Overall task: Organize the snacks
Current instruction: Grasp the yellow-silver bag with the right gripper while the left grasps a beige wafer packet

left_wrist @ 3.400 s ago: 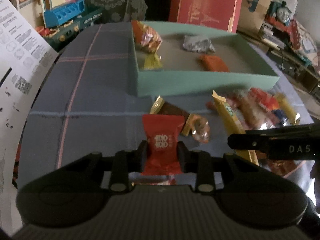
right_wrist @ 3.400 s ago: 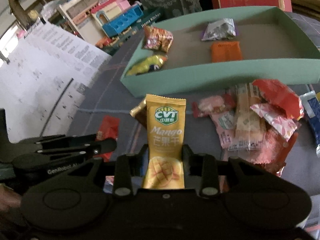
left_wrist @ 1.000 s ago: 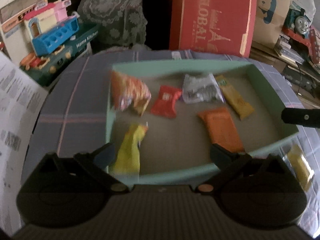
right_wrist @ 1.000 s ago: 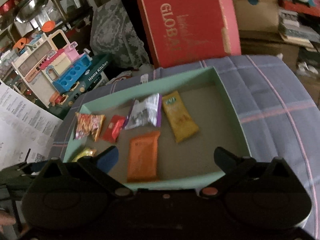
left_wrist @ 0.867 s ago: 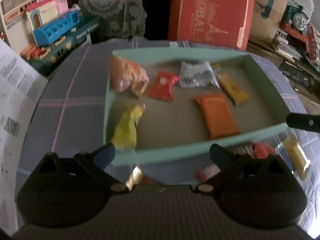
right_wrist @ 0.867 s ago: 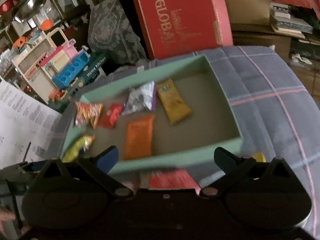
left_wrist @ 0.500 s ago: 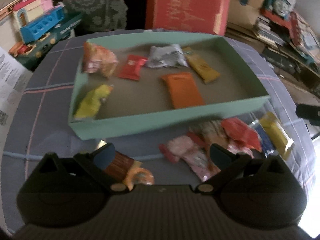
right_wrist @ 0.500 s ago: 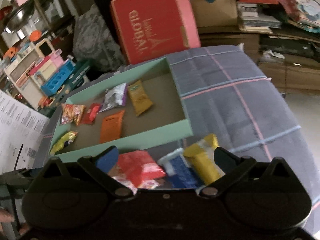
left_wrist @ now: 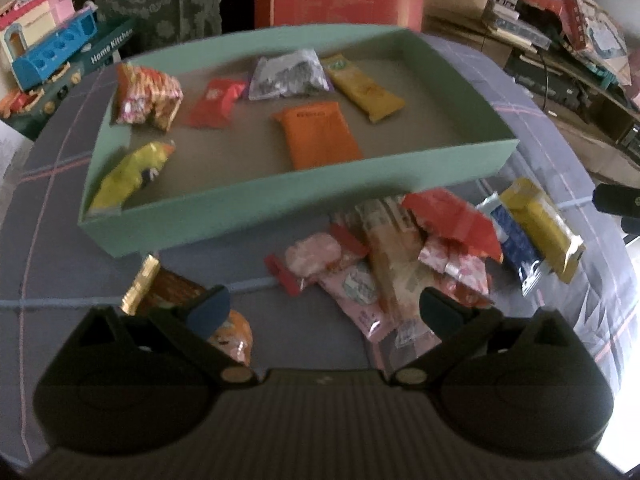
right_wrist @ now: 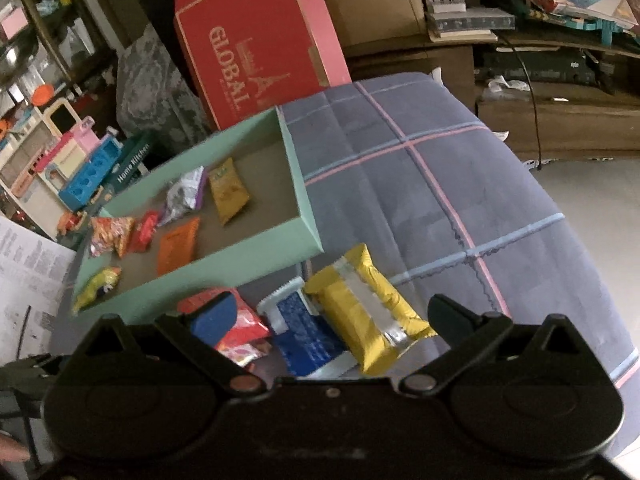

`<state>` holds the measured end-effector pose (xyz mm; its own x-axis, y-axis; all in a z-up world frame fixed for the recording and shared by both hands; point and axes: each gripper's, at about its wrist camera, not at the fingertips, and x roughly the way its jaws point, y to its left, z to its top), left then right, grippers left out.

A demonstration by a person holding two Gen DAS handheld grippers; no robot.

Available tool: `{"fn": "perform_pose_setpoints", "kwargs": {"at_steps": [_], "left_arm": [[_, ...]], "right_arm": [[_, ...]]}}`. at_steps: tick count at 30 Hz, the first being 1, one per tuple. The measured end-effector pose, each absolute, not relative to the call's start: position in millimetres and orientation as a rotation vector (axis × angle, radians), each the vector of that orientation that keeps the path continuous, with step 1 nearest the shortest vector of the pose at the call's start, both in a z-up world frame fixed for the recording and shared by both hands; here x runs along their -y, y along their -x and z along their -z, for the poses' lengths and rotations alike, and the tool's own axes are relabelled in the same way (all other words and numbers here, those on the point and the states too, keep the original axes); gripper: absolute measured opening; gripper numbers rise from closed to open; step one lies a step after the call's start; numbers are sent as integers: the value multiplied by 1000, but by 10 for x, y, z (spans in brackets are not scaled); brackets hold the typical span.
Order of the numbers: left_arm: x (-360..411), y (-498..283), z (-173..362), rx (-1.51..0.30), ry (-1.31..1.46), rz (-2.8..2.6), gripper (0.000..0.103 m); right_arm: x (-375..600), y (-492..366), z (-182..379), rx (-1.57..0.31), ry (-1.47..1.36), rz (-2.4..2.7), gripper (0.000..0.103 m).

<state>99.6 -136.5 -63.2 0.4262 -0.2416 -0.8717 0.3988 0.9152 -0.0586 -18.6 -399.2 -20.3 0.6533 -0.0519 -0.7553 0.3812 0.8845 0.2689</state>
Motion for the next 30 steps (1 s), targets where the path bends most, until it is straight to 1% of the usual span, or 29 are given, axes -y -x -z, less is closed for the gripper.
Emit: {"fn": "perform_pose_setpoints", "kwargs": {"at_steps": [3,6,8,10,12,16,18,20,21,22,23,24,25,26,28,30], "left_arm": [[1422,-1016,685,-1064,-174,406,103],[1524,-1034,719,-1055,-195,415,103],[1621,-1041,750,-1041,-226,424,103],[1714,-1058,778,-1032,-243,433,103],[1801,-1088,814,-1034,-261,439,103],[1944,-1157,910,-1038,-298,439,102],[1976,-1170,942,-1034,-308,442,99],[1977,-1158,943,-1006,-318,446,89],[1971,-1150,941,-995,-323,449,87],[1962,-1145,932,-986,-323,461,82],[1951,-1139,920,-981,-319,474,75],[1941,-1123,898,-969,-315,488,71],[1938,-1101,874,-959,-316,500,62],[1934,-1087,860,-957,-312,523,40],[1925,-1080,866,-982,-288,550,39],[1901,-1052,876,-969,-292,561,39]], "right_arm": [[3983,146,313,-841,-413,255,103],[3999,83,385,-847,-394,259,98],[4021,32,438,-853,-375,266,92],[4035,-20,497,-865,-351,264,83],[4036,-73,556,-879,-331,255,77],[3984,-171,662,-904,-285,227,70],[3944,-220,711,-910,-247,224,69],[3902,-251,744,-910,-205,224,66],[3893,-263,754,-910,-195,224,63],[3888,-274,770,-909,-189,225,60],[3890,-288,784,-909,-185,228,58],[3891,-298,792,-908,-182,231,56],[3892,-304,803,-904,-182,232,55],[3894,-308,814,-901,-184,231,54],[3865,-321,828,-895,-178,230,52],[3853,-309,826,-888,-177,227,49]]}}
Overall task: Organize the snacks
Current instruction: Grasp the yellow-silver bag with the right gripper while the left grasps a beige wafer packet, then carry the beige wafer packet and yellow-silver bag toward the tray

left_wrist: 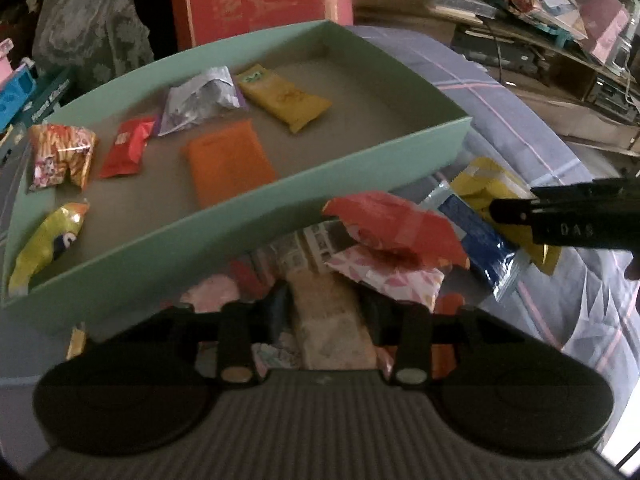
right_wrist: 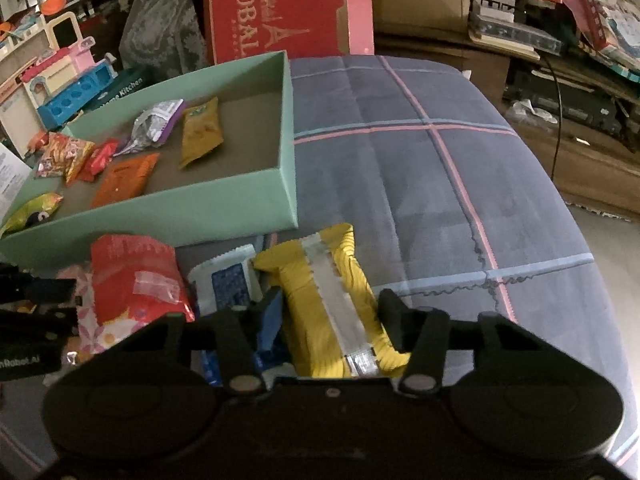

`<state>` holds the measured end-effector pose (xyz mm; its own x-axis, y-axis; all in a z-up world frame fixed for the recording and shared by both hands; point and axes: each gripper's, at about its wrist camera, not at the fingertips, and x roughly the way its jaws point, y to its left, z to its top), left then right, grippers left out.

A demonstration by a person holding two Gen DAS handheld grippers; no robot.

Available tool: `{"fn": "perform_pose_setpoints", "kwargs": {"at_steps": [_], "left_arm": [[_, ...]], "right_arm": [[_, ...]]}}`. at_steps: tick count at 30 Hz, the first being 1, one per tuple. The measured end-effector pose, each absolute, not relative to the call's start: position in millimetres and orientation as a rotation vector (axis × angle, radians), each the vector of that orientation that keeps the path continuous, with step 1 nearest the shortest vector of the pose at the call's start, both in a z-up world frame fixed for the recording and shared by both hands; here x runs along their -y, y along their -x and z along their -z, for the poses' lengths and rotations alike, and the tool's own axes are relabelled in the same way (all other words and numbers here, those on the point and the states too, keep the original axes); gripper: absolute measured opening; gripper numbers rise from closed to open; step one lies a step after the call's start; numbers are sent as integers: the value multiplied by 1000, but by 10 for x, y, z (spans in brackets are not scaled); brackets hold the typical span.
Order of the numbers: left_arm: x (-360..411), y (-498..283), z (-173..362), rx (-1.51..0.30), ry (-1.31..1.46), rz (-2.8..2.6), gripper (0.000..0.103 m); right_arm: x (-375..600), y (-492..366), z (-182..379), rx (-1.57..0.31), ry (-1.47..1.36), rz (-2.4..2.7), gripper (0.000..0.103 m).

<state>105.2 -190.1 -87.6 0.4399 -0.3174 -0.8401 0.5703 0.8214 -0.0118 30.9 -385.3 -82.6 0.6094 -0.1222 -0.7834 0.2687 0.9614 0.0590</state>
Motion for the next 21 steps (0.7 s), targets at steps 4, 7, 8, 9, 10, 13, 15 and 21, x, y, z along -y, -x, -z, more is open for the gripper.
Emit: {"fn": "perform_pose_setpoints", "kwargs": {"at_steps": [4,7,8,9,10,13,15,21], "left_arm": [[1755,-1038,857,-990,-243,577,36],[1601,-1010,849,-1004,-221,580,36],[1548,-994,852,-1009,-221,578,36],[1493,-976,854,-1011,-220,577,36],[1450,-969,858,-1014,-221,574,36],[1401,-967,860,-1021,-225,565,37],[1434,-995,867,-1034,-229,557,38],[1549,-1032,958,-1050,-255,537,38]], "right_arm": [[3840,-238,817,-887,-202,220,48],[3809,-152,818,-892,-208,215,47],[3802,-129,818,-894,-206,214,47],[3787,-106,817,-898,-200,213,47],[3766,-88,815,-902,-187,211,47],[3701,-90,815,-911,-143,205,53],[3674,-133,833,-922,-131,206,57],[3617,-178,887,-893,-102,226,51]]}}
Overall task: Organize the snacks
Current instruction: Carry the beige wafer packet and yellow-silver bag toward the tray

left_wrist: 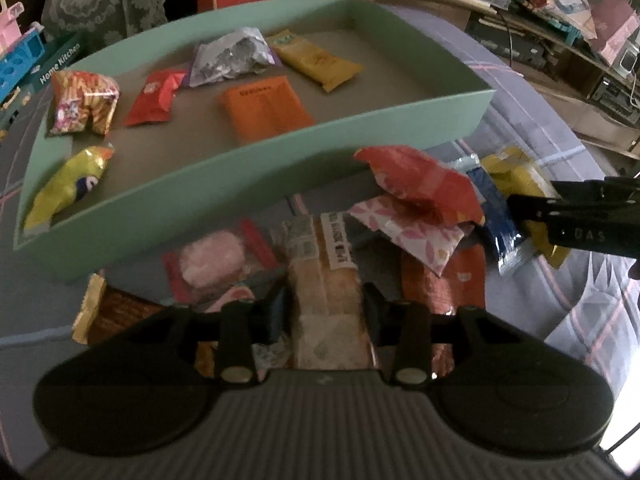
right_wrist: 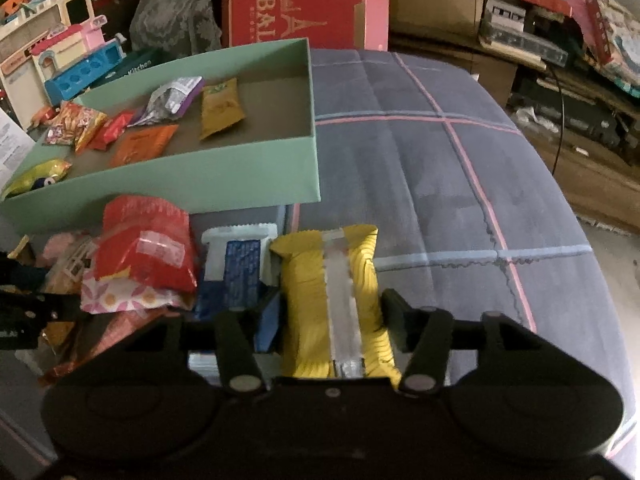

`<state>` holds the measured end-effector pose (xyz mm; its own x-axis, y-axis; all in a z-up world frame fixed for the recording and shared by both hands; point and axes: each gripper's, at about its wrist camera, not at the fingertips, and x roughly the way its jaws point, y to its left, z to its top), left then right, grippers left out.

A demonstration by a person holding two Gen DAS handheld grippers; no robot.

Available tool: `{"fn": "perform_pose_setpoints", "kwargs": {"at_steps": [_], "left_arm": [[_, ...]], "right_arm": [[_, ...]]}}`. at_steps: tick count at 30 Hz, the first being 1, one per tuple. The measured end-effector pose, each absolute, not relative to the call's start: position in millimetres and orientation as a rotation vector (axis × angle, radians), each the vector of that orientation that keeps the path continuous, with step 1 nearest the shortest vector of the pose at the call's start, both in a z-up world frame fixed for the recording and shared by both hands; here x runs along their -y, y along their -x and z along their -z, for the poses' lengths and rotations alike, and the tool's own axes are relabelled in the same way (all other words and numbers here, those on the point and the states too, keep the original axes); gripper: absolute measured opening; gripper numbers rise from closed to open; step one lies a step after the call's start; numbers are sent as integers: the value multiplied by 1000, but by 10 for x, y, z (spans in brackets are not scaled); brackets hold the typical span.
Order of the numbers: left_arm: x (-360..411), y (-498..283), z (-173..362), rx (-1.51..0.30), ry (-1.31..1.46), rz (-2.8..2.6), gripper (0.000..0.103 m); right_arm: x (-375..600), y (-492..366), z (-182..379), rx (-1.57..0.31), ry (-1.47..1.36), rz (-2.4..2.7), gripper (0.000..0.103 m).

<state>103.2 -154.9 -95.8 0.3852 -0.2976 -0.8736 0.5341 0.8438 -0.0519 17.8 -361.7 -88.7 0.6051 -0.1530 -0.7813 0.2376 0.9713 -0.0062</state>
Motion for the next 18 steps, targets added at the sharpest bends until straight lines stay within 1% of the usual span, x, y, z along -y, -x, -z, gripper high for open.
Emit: {"fn": "perform_pose_setpoints", "kwargs": {"at_steps": [3,10,18], "left_arm": [[1539,-987,927,-1039,-251,541,37],[1342,-933,771,-1027,-198,539,37],[1124,-849,463,-958,-127,542,37]], "right_arm": [[3651,-143,855,-892,-147,217,46],[3716,36,724,-880,-216,224,46],[3734,201,362,-817,-236,241,46]]}}
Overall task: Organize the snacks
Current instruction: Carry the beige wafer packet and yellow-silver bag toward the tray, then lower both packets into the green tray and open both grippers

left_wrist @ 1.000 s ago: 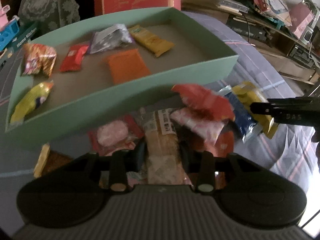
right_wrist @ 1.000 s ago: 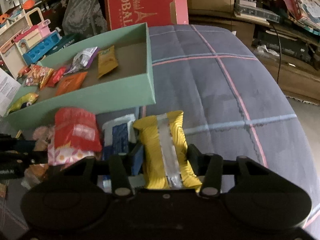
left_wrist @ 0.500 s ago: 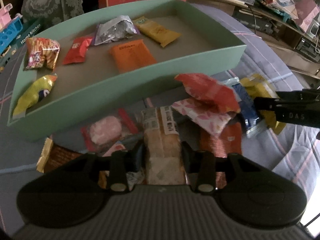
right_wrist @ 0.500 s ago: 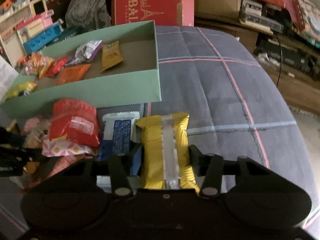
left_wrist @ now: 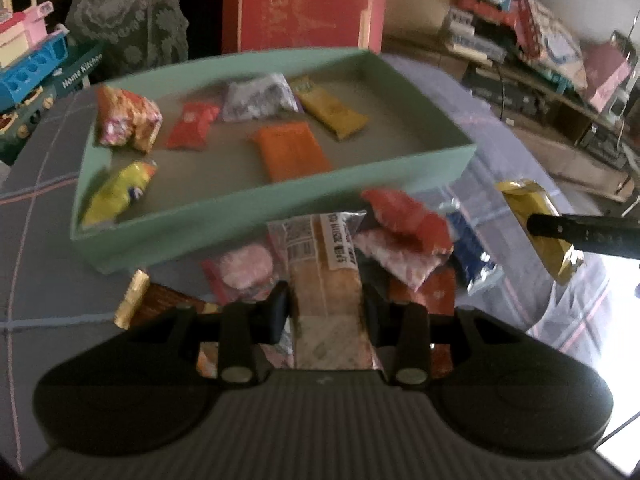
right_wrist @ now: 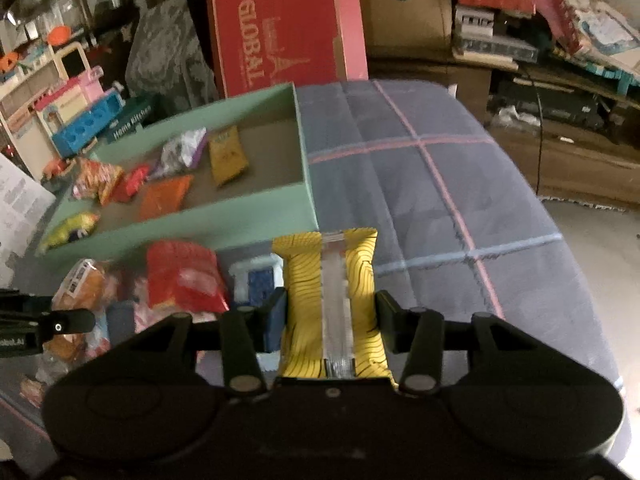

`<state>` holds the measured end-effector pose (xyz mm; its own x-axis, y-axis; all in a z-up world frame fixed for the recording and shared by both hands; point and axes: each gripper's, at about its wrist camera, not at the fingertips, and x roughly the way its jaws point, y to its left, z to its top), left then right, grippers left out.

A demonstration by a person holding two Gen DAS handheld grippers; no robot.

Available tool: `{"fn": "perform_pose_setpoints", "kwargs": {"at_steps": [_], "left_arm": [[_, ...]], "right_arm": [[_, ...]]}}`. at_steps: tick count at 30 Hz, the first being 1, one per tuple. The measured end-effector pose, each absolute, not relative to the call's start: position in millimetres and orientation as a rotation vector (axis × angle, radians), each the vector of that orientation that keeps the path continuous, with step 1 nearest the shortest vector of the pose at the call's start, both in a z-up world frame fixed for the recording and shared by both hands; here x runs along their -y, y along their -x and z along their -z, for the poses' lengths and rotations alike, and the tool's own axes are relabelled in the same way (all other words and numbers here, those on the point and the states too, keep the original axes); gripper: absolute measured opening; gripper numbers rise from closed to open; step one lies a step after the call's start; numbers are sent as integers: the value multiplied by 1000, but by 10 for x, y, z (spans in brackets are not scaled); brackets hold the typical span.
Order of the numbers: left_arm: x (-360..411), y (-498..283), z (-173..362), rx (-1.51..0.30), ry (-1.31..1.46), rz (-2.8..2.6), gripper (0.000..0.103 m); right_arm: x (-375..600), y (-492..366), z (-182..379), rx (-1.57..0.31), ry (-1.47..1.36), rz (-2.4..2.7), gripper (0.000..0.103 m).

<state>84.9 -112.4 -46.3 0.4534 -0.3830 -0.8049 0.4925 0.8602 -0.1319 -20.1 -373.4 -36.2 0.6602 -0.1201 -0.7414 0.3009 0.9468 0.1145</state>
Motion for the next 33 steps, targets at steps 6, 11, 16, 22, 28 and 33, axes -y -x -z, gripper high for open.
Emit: {"fn": "perform_pose_setpoints", "kwargs": {"at_steps": [6,11,16,22,28,33], "left_arm": [[964,-1038,164,-885,-89,510,37],[832,-1370,-8,-847,-63,459,37],[770,-1783,-37,-851,-34,421,37],[816,-2188,161,-889,-46,398,37],[864,-2391,460,-938,-70,379,37],[940,-2484,580,-952,-94,371,37]], "right_arm": [[3703,65,-23,-764,-245,209,46],[3646,-307,-253,-742,-232,184,46],[3580,-895,-308,-755,-229,170,46],[3522,-1548,-167,-784,-200,169,47],[3540,-2018,74,-819,-180,177,47],[3572,-2266,172,-814,-171,179,49]]}}
